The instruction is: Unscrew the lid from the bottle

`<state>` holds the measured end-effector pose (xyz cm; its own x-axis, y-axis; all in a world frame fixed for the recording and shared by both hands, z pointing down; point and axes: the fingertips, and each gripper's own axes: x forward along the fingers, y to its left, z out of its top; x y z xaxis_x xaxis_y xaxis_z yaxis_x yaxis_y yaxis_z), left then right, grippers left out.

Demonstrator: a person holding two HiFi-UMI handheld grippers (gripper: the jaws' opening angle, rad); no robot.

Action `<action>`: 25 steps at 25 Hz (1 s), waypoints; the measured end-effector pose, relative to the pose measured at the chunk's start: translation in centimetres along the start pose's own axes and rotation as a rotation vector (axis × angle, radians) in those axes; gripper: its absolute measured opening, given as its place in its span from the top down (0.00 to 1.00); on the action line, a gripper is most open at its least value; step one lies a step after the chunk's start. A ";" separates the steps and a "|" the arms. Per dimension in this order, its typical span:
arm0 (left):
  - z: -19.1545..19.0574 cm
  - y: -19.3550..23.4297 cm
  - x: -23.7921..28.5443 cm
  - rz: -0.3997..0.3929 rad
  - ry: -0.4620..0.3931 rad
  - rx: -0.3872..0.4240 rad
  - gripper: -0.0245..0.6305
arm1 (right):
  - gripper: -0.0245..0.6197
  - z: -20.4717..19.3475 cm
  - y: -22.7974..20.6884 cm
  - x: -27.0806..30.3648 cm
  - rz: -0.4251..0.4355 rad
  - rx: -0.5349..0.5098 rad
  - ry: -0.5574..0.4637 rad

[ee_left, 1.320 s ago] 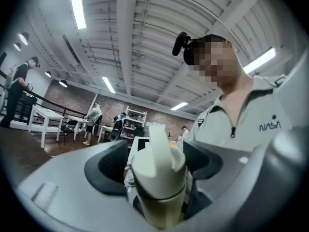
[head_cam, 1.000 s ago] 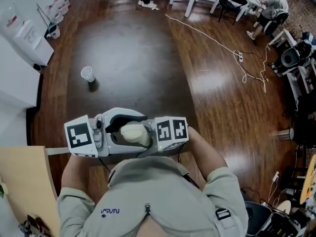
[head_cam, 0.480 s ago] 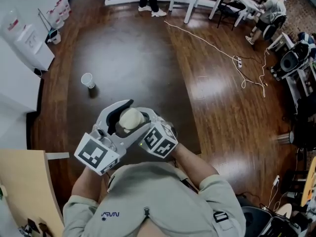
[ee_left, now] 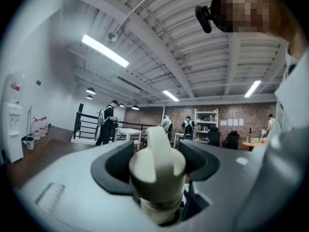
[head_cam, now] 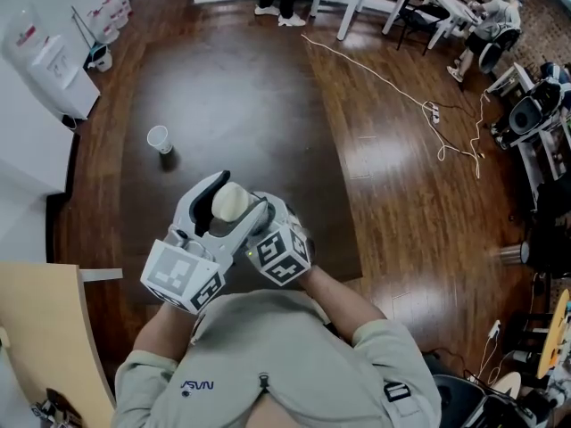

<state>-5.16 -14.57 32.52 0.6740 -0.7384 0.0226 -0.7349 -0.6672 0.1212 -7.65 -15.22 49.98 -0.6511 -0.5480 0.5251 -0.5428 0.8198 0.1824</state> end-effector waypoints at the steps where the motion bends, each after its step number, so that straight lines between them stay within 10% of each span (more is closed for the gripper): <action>1: 0.0 0.4 -0.2 0.004 -0.005 0.002 0.50 | 0.50 -0.3 -0.2 0.1 0.003 0.011 -0.002; 10: -3.1 4.4 -1.3 0.062 0.009 0.070 0.50 | 0.50 -2.8 -3.7 -0.3 -0.044 0.111 -0.073; 25: -21.5 6.3 1.1 -0.020 0.265 0.072 0.50 | 0.50 -10.5 -3.3 2.5 -0.043 0.185 -0.064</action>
<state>-7.48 -17.43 54.64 0.6773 -0.6799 0.2812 -0.7184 -0.6936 0.0532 -1.92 -17.50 59.45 -0.6541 -0.5965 0.4652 -0.6555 0.7539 0.0449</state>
